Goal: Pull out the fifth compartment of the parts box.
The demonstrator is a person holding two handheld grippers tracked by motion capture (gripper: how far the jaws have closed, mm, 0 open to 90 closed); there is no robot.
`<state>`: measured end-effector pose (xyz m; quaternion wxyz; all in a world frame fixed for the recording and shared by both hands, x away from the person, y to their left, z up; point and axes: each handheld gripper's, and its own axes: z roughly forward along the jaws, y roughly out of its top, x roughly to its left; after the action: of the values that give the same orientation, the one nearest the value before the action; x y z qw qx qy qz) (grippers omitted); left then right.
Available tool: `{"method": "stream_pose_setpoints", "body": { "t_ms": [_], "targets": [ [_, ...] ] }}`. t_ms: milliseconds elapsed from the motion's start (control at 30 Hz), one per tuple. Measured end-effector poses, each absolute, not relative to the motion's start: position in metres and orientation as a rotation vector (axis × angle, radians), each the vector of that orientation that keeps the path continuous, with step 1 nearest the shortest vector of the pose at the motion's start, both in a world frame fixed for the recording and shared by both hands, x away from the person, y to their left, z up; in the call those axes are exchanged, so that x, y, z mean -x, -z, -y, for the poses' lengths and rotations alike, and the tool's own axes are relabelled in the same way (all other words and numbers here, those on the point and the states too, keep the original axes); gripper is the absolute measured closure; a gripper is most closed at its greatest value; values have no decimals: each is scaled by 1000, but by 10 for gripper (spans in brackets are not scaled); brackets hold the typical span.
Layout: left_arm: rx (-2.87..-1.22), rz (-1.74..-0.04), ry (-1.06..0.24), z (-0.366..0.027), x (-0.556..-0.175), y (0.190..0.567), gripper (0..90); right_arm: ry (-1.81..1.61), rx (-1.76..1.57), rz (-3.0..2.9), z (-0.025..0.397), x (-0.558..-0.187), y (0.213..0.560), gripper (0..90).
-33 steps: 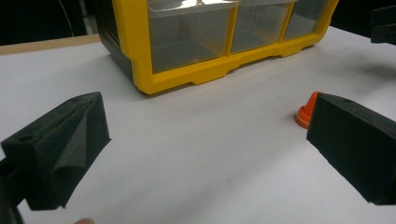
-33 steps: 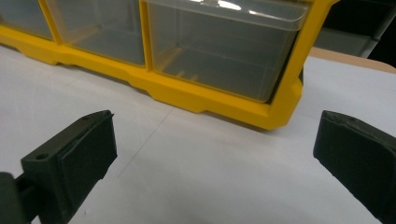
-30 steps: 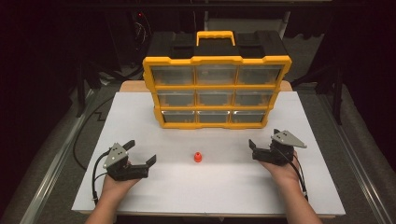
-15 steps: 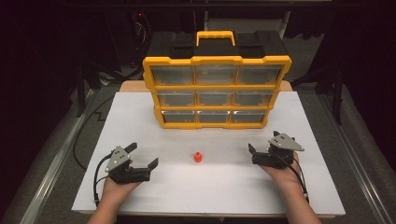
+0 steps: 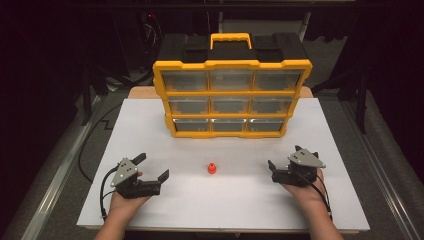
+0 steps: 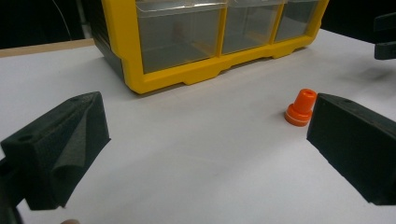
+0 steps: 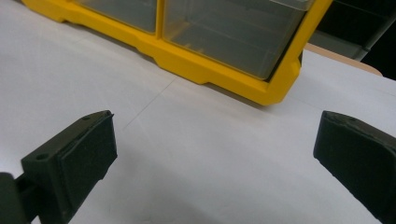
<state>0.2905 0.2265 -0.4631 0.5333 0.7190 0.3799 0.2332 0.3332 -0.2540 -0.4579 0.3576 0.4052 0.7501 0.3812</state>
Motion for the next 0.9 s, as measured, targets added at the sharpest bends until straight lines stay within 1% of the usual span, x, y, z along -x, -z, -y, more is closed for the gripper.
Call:
{"method": "stream_pose_setpoints", "body": {
  "t_ms": [333,900],
  "targets": [
    [-1734,-902,-567,-226,-291,465,2,-898,-981,-1964,250,-332,459,0],
    [-1710,-916,-576,-228,-291,466,2,-767,-886,-2014,244,-331,462,0]
  ]
}}
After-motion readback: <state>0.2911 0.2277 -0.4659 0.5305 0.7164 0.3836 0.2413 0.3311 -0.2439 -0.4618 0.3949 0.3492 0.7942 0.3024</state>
